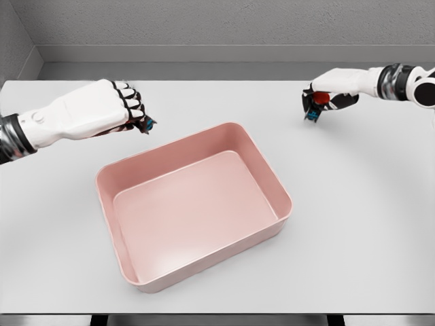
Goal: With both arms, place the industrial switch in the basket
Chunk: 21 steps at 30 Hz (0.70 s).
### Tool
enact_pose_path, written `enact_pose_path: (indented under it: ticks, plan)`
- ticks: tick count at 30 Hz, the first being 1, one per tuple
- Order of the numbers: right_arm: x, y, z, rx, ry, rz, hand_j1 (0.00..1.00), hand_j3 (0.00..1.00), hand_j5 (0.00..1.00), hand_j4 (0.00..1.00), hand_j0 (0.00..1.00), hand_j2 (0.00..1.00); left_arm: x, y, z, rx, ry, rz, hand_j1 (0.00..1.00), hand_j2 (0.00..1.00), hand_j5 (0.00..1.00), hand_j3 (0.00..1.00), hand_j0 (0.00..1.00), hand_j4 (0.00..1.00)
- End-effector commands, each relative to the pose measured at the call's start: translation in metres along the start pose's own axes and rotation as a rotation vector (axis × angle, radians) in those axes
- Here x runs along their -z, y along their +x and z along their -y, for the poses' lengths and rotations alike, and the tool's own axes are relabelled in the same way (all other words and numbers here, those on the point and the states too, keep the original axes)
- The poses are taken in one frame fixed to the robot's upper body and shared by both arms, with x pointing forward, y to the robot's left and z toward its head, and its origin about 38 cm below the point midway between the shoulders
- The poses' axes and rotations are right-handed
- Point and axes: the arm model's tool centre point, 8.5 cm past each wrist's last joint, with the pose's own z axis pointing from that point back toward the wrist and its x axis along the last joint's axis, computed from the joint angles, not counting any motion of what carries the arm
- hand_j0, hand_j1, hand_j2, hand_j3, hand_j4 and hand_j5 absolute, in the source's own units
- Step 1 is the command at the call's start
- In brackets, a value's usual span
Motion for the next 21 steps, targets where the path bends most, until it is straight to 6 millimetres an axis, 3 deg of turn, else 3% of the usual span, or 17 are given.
enact_pose_path:
  ticks: [1,9,14,21]
  plan:
    - [-0.004,0.000,0.003,-0.005,-0.009,-0.001,0.45,0.45,0.45,0.45,0.45,0.45,-0.002,0.004,-0.018,0.023,0.039,0.013,0.35,0.35,0.35,0.35,0.35,0.35]
    - [-0.011,0.001,0.015,-0.031,-0.030,0.003,0.45,0.45,0.45,0.45,0.45,0.45,0.000,0.016,-0.005,-0.024,0.035,0.036,0.35,0.35,0.35,0.35,0.35,0.35]
    - [-0.023,0.017,0.032,-0.104,-0.069,0.042,0.45,0.45,0.45,0.45,0.45,0.45,0.000,0.024,0.010,-0.063,0.024,0.043,0.35,0.35,0.35,0.35,0.35,0.35]
    - [-0.023,0.044,0.043,-0.182,-0.089,0.108,0.45,0.45,0.45,0.45,0.45,0.45,0.008,0.040,0.029,-0.129,0.033,0.061,0.35,0.35,0.35,0.35,0.35,0.35]
